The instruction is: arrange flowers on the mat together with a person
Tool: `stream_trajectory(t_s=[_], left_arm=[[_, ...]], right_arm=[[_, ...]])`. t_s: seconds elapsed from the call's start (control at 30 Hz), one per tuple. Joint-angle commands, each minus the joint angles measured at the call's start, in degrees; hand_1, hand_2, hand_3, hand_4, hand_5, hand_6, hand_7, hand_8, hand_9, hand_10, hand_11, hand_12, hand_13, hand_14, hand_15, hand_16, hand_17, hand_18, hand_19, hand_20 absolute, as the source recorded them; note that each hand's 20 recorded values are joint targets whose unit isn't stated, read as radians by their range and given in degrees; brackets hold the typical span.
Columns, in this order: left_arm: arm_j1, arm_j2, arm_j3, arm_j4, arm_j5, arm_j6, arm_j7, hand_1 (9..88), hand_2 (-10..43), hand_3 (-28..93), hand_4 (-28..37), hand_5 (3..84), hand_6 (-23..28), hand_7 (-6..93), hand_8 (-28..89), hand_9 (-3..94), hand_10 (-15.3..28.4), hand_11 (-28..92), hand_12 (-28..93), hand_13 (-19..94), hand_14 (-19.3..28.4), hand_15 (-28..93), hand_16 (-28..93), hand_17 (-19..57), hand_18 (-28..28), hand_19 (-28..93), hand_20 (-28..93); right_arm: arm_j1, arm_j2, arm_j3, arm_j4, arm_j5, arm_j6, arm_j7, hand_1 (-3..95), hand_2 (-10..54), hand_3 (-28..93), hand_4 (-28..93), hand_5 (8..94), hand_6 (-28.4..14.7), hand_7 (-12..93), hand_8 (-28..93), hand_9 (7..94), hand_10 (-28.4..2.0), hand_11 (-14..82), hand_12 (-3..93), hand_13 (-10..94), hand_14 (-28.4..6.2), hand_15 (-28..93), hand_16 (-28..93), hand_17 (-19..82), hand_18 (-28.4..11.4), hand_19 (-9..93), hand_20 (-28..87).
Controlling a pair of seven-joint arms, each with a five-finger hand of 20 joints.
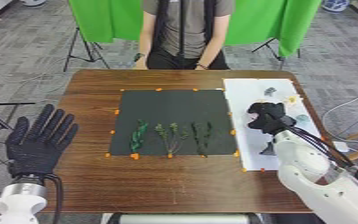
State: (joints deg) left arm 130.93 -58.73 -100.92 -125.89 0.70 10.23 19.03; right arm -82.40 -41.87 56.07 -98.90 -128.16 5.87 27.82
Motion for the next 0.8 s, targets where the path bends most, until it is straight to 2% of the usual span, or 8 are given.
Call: stream_trajectory(t_s=[0.03, 0.1, 0.23, 0.4, 0.6, 0.67, 0.73, 0.8], left_arm=[[1.08, -0.17, -1.4, -0.12, -1.06, 1.28, 0.4, 23.8, 17.6, 73, -28.3, 45.7, 7.6, 12.1, -9, 38.5, 13.6, 16, 8, 27, 15.3, 29, -6, -6.9, 13.2, 32, 12], [1.17, -0.14, -1.55, -0.26, -1.3, 1.82, 0.61, 23.9, 17.6, 73, -28.3, 45.7, 7.7, 12.1, -9, 38.6, 13.7, 16, 8, 27, 15.3, 29, -6, -7.0, 13.2, 32, 12], [0.86, -0.03, -1.44, 0.05, -1.44, 1.58, 0.38, 23.9, 17.7, 73, -28.3, 45.8, 7.6, 12.1, -9, 38.7, 13.7, 16, 8, 27, 15.4, 29, -6, -7.0, 13.3, 32, 12], [0.92, 0.13, -1.54, -0.02, -1.7, 1.83, 0.56, 23.9, 17.7, 73, -28.3, 45.7, 7.6, 12.3, -9, 38.8, 13.7, 16, 8, 27, 15.3, 29, -6, -7.0, 13.3, 32, 12], [1.83, 0.0, -2.35, -0.25, -1.82, 1.91, 1.22, 24.0, 17.8, 73, -28.3, 45.7, 7.6, 12.2, -9, 38.9, 13.7, 16, 8, 27, 15.3, 29, -6, -6.9, 13.3, 32, 12], [1.79, -0.17, -2.18, -0.07, -2.23, 2.06, 1.55, 24.0, 17.8, 73, -28.3, 45.8, 7.6, 12.2, -9, 38.9, 13.7, 16, 8, 27, 15.3, 29, -6, -7.0, 13.3, 32, 12], [1.12, 0.21, -1.68, 0.32, -2.5, 2.59, 2.09, 24.0, 17.8, 73, -28.3, 45.7, 7.6, 12.2, -9, 38.9, 13.7, 16, 8, 27, 15.3, 29, -6, -6.9, 13.3, 32, 12], [1.28, 0.32, -1.76, 0.27, -2.32, 2.09, 2.26, 24.0, 17.8, 73, -28.3, 45.8, 7.6, 12.2, -9, 38.9, 13.8, 16, 8, 27, 15.4, 29, -6, -7.0, 13.3, 32, 12]], right_arm=[[-0.19, -0.38, -1.73, 1.01, -3.34, 6.86, 3.37, 51.1, -9.5, 70, -28, 55.4, 3.2, 40, -9, 61.8, -7.0, 23.4, 31.5, 42, -8.6, 52, 24, 13, -15.5, 56, 14], [-0.34, -0.35, -1.49, 0.59, -2.94, 6.63, 2.94, 54.3, -9.5, 68, -28, 59.1, 4.1, 47, -6, 69.3, -5.4, 18.3, 44.1, 46, -6.8, 51, 34, 14, -15.4, 56, 16], [-0.7, 0.27, -0.67, -1.59, -2.74, 6.52, 2.32, 54.8, -9.3, 67, -28, 60.6, 4.5, 49, -5, 70.6, -5.4, 19.8, 46.3, 48, -5.6, 51, 39, 15, -15.5, 57, 17], [2.39, 0.67, -1.79, -6.07, 0.74, 5.5, -1.02, 55.7, -9.1, 68, -28, 61.8, 4.4, 49, -4, 73.0, -5.4, 20.3, 49.0, 50, -4.3, 49, 42, 15, -15.5, 56, 18], [16.25, -3.16, -12.54, -7.38, 5.43, 5.69, -6.09, 55.3, -8.9, 69, -28, 62.4, 4.5, 49, -4, 74.0, -5.6, 21.3, 50.3, 52, -4.1, 48, 44, 15, -15.6, 55, 18], [22.58, -5.65, -17.44, -6.53, 9.17, 4.47, -7.33, 55.3, -8.8, 69, -28, 62.5, 4.4, 49, -4, 73.8, -5.5, 20.9, 50.2, 52, -4.0, 47, 44, 15, -15.6, 55, 18], [27.24, -8.34, -21.1, -5.38, 12.28, 3.07, -8.49, 55.2, -8.6, 69, -28, 62.5, 4.4, 49, -4, 73.7, -5.4, 20.4, 50.0, 53, -4.0, 47, 44, 15, -15.7, 55, 17], [31.13, -11.57, -24.2, -3.94, 15.81, 1.0, -9.07, 55.1, -8.6, 69, -28, 62.5, 4.3, 48, -4, 73.7, -5.4, 20.1, 49.9, 53, -4.1, 46, 44, 15, -15.7, 54, 17]])
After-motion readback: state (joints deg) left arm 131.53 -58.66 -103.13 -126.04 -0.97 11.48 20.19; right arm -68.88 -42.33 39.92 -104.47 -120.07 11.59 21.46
